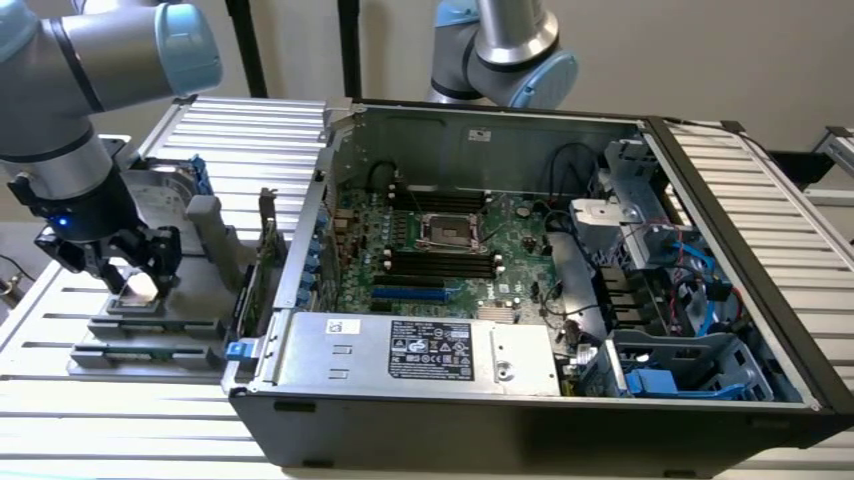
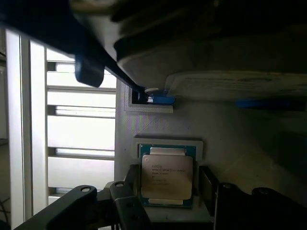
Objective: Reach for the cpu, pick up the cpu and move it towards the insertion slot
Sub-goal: 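Pick up the cpu and move it towards the insertion slot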
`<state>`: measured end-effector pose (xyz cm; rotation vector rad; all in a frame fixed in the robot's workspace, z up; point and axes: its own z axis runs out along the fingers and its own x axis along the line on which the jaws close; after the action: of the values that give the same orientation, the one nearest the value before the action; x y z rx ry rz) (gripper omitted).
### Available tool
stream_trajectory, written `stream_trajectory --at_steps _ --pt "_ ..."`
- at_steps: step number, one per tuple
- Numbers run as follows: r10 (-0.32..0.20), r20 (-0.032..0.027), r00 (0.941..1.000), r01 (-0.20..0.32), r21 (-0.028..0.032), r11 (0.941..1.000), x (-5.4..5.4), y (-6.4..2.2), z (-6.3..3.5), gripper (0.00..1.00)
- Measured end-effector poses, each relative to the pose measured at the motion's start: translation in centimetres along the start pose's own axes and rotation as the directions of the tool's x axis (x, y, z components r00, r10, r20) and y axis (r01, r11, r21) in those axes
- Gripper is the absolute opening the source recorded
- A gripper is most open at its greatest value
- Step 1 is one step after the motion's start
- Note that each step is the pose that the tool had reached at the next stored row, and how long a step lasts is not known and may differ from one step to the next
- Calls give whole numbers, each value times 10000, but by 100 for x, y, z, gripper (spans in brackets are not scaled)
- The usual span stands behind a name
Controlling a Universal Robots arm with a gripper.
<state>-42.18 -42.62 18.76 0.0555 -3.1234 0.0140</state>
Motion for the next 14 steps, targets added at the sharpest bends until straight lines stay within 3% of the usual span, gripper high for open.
stream_trajectory --at_steps 2,4,11,14 --pt "0 -1 10000 0 1 10000 0 0 1 62" --pt "0 -6 10000 0 3 10000 0 0 3 54" --pt "0 3 10000 0 -1 10000 -1 0 4 54" --pt "0 -7 10000 0 0 10000 -3 -1 -101 54"
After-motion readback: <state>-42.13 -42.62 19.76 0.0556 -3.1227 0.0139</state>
